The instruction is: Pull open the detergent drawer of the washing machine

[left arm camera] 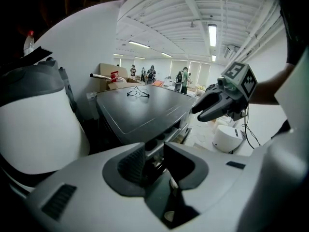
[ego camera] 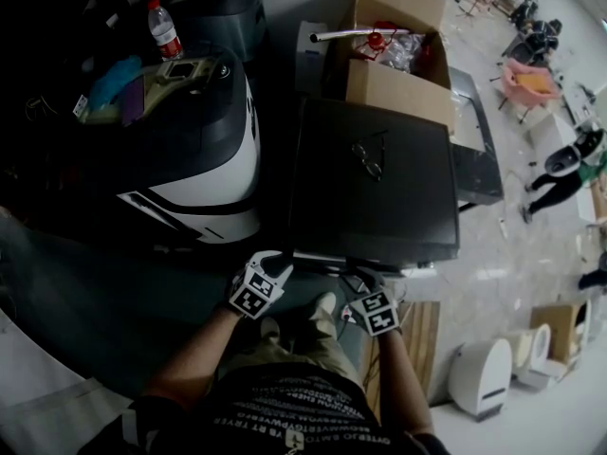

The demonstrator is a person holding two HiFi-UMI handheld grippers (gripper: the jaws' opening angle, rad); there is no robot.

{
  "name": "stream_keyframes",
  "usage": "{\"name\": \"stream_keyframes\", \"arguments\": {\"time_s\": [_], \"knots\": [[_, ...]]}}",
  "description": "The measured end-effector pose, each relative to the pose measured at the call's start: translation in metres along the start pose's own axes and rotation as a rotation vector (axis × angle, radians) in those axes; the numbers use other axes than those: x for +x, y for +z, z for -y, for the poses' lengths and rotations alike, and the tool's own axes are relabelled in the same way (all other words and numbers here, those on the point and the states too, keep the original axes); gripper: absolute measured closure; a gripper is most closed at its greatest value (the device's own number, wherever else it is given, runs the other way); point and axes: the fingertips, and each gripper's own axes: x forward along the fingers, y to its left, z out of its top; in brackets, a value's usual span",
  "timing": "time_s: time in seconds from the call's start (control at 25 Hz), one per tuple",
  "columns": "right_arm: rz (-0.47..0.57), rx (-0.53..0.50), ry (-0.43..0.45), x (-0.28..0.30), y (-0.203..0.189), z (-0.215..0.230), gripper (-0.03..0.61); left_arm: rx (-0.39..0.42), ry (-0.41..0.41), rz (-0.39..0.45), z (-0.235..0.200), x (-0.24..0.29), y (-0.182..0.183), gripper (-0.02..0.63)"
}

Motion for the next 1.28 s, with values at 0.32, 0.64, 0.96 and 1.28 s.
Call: {"name": "stream_keyframes", "arguments": {"time_s": [0.32,0.64,0.96,1.28], "knots": [[-0.072,-0.007,0.021,0.020,-0.019,0.004,0.428,-0.017,-0.014,-0.019,-0.002,0.017,-0.005,0.497],[-0.131,0.009,0.048,0.037,-0.035,0.008,0.425,-0.007,-0.024,-0.063,-0.001,0.031,-0.018,0.491],[-0.119,0.007,0.042,0.046,-0.036,0.017,0.425,-0.003,-0.024,-0.065,0.000,0.040,-0.021,0.491],[-0.159,0.036,0.083,0.058,-0.040,0.012,0.420,-0.031,-0.024,-0.074,-0.006,0.047,-0.023,0.491]]}}
